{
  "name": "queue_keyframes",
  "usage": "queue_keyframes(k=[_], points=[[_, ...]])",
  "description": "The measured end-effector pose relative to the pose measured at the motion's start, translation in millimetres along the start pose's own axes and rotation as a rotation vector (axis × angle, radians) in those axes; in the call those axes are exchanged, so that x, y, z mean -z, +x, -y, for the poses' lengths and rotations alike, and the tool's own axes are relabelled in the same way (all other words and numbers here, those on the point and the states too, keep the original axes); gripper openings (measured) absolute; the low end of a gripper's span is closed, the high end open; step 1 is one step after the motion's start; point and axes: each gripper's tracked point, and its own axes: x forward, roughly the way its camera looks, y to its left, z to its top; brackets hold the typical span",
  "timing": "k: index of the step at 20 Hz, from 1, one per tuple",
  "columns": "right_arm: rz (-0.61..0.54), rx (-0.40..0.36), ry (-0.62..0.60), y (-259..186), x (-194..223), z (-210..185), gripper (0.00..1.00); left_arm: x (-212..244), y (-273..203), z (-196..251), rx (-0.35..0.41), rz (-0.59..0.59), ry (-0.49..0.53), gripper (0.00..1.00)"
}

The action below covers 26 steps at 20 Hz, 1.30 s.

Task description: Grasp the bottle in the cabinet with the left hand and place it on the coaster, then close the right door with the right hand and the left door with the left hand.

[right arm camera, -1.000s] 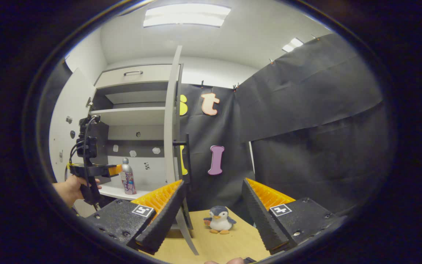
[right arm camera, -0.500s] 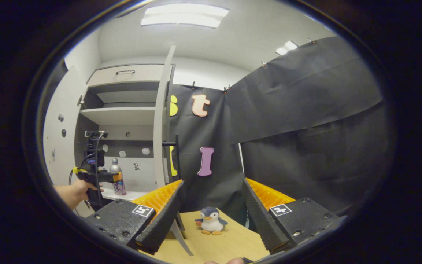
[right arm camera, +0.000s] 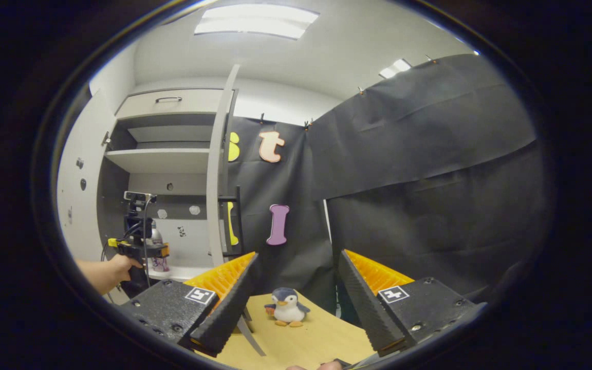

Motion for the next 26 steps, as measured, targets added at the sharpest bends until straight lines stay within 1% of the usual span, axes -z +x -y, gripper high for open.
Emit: queue_keyframes(k=[1, 2, 4, 5, 6, 7, 8, 12, 13, 14, 17, 18, 19, 20, 22, 23, 24, 25, 26], points=[[-0.005, -0.006, 0.001, 0, 1, -1, 1.00, 0, -1, 1, 0.004, -0.001, -0.003, 0.80], [-0.008, -0.013, 0.002, 0, 1, -2, 1.00, -1, -3, 2, 0.003, 0.001, -0.003, 0.84], [-0.007, -0.023, -0.001, 2, 0, -2, 1.00, -6, -10, 2, -0.002, 0.014, 0.001, 0.82], [-0.007, -0.029, 0.001, 3, 0, -2, 1.00, -11, -14, 2, -0.001, 0.033, 0.000, 0.78], [-0.007, -0.037, 0.005, 4, 0, -3, 1.00, -15, -20, 3, -0.002, 0.047, 0.000, 0.78], [-0.007, -0.047, 0.010, 4, 0, -4, 1.00, -18, -27, 3, -0.002, 0.054, -0.001, 0.82], [-0.009, -0.060, 0.013, 4, 1, -7, 1.00, -21, -34, 4, 0.001, 0.061, -0.003, 0.78], [-0.014, -0.105, 0.018, 5, 4, -11, 1.00, -26, -62, 3, 0.001, 0.076, -0.016, 0.78], [-0.019, -0.111, 0.020, 5, 6, -11, 1.00, -26, -70, 3, -0.001, 0.076, -0.022, 0.82], [-0.024, -0.117, 0.024, 5, 8, -11, 1.00, -26, -79, 3, -0.002, 0.077, -0.025, 0.78], [-0.038, -0.147, 0.038, 6, 11, -17, 1.00, -25, -104, 0, -0.009, 0.084, -0.021, 0.78], [-0.045, -0.161, 0.041, 6, 13, -21, 1.00, -24, -113, -3, -0.013, 0.086, -0.021, 0.82], [-0.051, -0.179, 0.044, 6, 15, -26, 1.00, -24, -121, -5, -0.017, 0.089, -0.023, 0.78], [-0.057, -0.193, 0.043, 5, 17, -29, 1.00, -22, -130, -7, -0.023, 0.091, -0.027, 0.82], [-0.074, -0.220, 0.042, 4, 23, -36, 1.00, -19, -146, -10, -0.027, 0.098, -0.028, 0.82], [-0.081, -0.233, 0.042, 2, 25, -39, 1.00, -16, -154, -10, -0.027, 0.101, -0.024, 0.78], [-0.087, -0.244, 0.041, 1, 27, -42, 1.00, -14, -162, -10, -0.029, 0.104, -0.021, 0.82], [-0.092, -0.250, 0.038, 0, 28, -45, 1.00, -12, -168, -10, -0.031, 0.108, -0.016, 0.82], [-0.099, -0.258, 0.037, -1, 30, -46, 1.00, -10, -176, -10, -0.033, 0.114, -0.013, 0.78]])
